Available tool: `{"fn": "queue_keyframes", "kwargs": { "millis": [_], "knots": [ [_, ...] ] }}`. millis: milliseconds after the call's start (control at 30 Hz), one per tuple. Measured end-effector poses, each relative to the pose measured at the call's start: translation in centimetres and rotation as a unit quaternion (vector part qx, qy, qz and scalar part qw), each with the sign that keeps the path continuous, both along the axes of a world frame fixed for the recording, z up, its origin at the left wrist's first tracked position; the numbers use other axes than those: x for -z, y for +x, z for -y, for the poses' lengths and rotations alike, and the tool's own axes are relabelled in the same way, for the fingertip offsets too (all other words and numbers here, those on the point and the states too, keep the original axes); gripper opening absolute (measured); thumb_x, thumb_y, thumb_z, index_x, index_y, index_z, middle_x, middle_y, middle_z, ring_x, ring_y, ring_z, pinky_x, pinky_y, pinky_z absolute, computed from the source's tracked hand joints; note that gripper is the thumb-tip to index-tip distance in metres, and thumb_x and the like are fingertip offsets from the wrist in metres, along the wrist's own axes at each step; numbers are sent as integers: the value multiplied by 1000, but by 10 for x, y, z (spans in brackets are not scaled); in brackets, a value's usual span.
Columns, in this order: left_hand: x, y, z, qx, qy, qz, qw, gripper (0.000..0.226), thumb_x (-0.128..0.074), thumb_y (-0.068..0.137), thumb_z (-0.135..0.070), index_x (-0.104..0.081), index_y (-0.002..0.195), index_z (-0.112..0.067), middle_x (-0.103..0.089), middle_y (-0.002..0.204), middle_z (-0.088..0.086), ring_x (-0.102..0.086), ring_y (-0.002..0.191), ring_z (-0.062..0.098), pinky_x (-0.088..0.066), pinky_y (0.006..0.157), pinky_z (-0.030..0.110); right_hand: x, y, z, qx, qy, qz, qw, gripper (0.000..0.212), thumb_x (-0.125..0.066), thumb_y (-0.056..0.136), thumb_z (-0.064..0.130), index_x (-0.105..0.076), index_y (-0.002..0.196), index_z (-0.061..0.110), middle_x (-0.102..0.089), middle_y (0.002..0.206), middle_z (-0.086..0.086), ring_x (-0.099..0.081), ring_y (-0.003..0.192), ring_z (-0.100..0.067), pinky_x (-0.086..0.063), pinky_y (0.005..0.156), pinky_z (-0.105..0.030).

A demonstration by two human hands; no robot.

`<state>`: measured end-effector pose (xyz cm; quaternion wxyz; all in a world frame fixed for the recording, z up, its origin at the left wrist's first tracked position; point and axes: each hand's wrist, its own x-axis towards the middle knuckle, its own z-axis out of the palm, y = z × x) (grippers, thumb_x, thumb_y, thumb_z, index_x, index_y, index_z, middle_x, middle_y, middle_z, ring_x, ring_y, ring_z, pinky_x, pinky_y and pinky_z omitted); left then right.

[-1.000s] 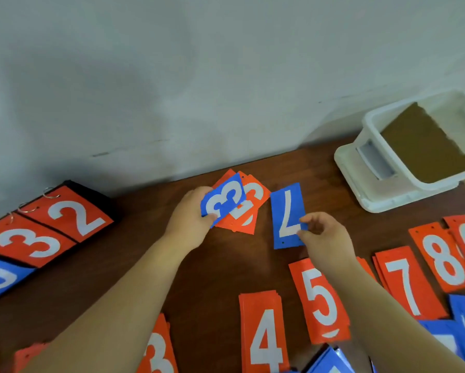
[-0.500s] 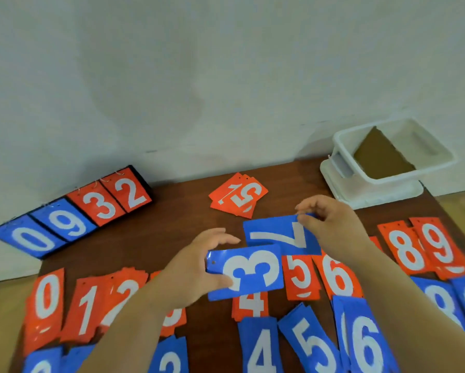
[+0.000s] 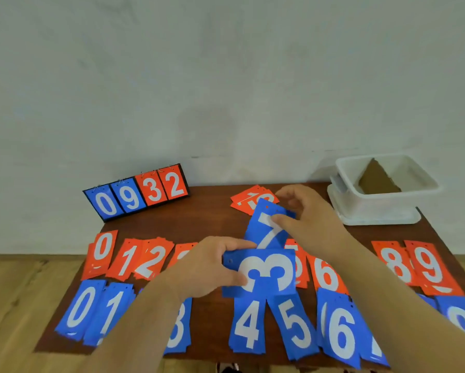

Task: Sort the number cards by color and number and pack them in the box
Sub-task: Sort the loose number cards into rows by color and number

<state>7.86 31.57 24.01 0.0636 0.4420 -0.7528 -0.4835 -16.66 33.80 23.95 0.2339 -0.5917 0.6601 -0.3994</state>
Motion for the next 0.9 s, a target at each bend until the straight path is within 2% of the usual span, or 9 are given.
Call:
{"fn": "queue_keyframes", "kwargs": {
  "millis": [67,133,233,333,467,533,633,767,900],
  "knots": [
    [6,9,-10,-66,9,-50,996,62,-86,81,-19,-61,127,-52,-58,126,-27,-65,105,-3,-59,78,19,-2,6,-19,54,-43,10,998,37,-78,82,25,-53,103,43,-56,112,19,-55,104,6,-45,85,-15],
    [10,20,-15,-124,25,-104,987,63,-87,80,-18,-62,124,-54,-60,130,-19,-67,110,8,-62,80,28,-2,14,-33,15,3,3,1000,32,-80,82,30,-54,97,41,-56,108,22,-55,102,8,-44,81,-13],
    [11,32,-16,-157,22,-122,980,63,-86,79,-16,-61,121,-56,-57,131,-19,-67,110,11,-63,80,33,3,30,-35,-67,118,18,991,26,-80,85,35,-59,98,38,-65,106,16,-66,96,-2,-55,73,-21],
    [10,45,-10,-151,20,-129,980,63,-86,80,-13,-62,122,-53,-57,130,-20,-67,109,9,-63,81,31,1,48,-23,-55,126,98,986,15,-76,90,24,-64,98,28,-74,95,7,-74,86,-9,-63,69,-32],
    [14,80,6,-151,4,-134,979,60,-85,82,-15,-61,124,-51,-61,133,-18,-64,111,-1,-60,84,23,-4,78,0,-82,159,71,981,16,-77,88,16,-69,96,27,-73,84,14,-72,77,-5,-60,68,-25],
    [18,100,15,-194,-1,-139,971,52,-80,87,-20,-60,126,-49,-69,124,-9,-71,100,8,-62,79,30,-2,93,13,-83,181,53,978,17,-75,88,12,-71,95,27,-75,90,9,-74,81,-8,-63,73,-32],
    [30,137,28,-289,-33,-120,949,41,-69,96,-22,-61,132,-40,-69,113,-11,-73,80,9,-62,67,32,6,115,28,21,149,79,985,18,-68,93,10,-71,89,27,-73,93,5,-74,84,-18,-63,73,-41],
    [60,187,40,-339,-64,-88,935,36,-63,98,-13,-66,130,-31,-69,94,-4,-68,68,10,-51,56,19,34,142,42,134,166,172,962,28,-56,97,8,-75,88,27,-73,93,5,-73,87,-32,-60,68,-47],
    [89,225,37,-362,-39,-59,929,33,-64,99,-13,-66,122,-35,-68,108,-6,-66,82,10,-50,56,13,68,165,44,158,224,180,945,31,-55,95,4,-77,89,25,-72,78,-2,-48,44,-14,-38,42,-26]
  ]
}}
